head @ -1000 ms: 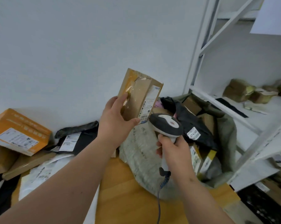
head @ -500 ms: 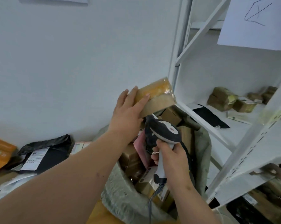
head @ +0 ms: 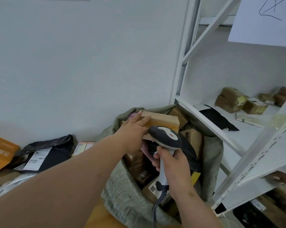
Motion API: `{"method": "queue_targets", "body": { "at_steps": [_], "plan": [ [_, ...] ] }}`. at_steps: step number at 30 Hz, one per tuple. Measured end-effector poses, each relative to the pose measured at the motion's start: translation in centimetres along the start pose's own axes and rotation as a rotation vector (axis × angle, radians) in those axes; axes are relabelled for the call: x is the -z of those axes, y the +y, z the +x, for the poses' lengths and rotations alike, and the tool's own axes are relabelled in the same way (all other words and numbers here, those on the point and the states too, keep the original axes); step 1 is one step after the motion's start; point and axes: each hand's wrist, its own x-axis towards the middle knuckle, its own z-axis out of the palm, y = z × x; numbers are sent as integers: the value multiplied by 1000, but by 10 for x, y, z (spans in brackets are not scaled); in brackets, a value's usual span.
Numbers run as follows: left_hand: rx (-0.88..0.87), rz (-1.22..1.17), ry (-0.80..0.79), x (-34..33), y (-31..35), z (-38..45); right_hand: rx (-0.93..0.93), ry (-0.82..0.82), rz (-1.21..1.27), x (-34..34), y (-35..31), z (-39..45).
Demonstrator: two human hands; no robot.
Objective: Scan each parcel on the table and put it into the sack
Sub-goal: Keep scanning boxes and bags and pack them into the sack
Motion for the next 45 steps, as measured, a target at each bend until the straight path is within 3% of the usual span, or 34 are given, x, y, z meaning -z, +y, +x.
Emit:
{"method": "queue_targets", "body": {
  "at_steps": [7, 15, 23, 31, 36, 45],
  "plan": [
    [143, -205, 267, -8, -29, -47, 26, -15, -2, -26, -4, -20],
    [358, -398, 362, -22, -108, -121, 32, -154, -152, -105, 0, -52],
    [595, -412, 298, -59, -213, -247, -41, -311, -384, -219, 50, -105],
    [907, -401, 108, -103, -292, -363, -141, -413, -411, -312, 105, -145],
    [1026, -428, 53, -124, -316, -387, -175, -427, -492, -339, 124, -145],
    [1200, -441, 162, -106, -375, -377, -183, -547, -472, -419, 113, -97]
  ]
}}
